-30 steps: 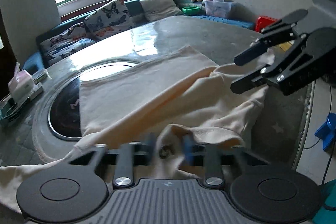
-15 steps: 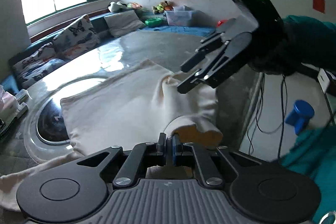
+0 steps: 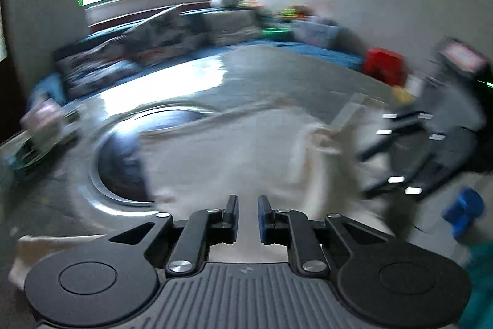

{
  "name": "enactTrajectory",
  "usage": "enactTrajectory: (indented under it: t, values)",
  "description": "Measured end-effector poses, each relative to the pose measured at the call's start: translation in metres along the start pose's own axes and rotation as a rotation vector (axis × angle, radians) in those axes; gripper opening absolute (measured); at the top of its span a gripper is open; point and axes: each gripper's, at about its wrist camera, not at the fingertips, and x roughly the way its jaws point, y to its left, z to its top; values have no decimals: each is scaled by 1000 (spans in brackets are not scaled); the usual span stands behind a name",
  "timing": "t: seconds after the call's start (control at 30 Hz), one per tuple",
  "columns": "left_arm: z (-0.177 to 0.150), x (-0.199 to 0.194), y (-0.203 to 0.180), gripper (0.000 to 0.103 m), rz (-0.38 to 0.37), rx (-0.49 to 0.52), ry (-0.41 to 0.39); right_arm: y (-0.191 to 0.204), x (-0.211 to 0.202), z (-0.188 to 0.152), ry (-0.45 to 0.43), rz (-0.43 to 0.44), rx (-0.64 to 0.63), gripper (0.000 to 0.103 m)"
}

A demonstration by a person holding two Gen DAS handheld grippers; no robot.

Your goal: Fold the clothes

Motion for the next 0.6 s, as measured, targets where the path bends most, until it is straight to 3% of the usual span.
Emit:
enactTrajectory:
  t: [0.1, 0.23, 0.33, 0.6]
  values:
    - [9, 23, 27, 15, 120, -96, 37, -19, -1, 12, -40, -48, 42, 51]
    - [17, 51, 53, 20, 217, -177, 78, -51, 10, 30, -62, -115, 109, 49]
    - [24, 69, 66, 40, 267, -198, 86, -80, 24, 42, -72, -155, 172, 45]
    - [46, 123, 81, 41, 307, -190, 115, -149, 69, 63, -55, -192, 344, 38]
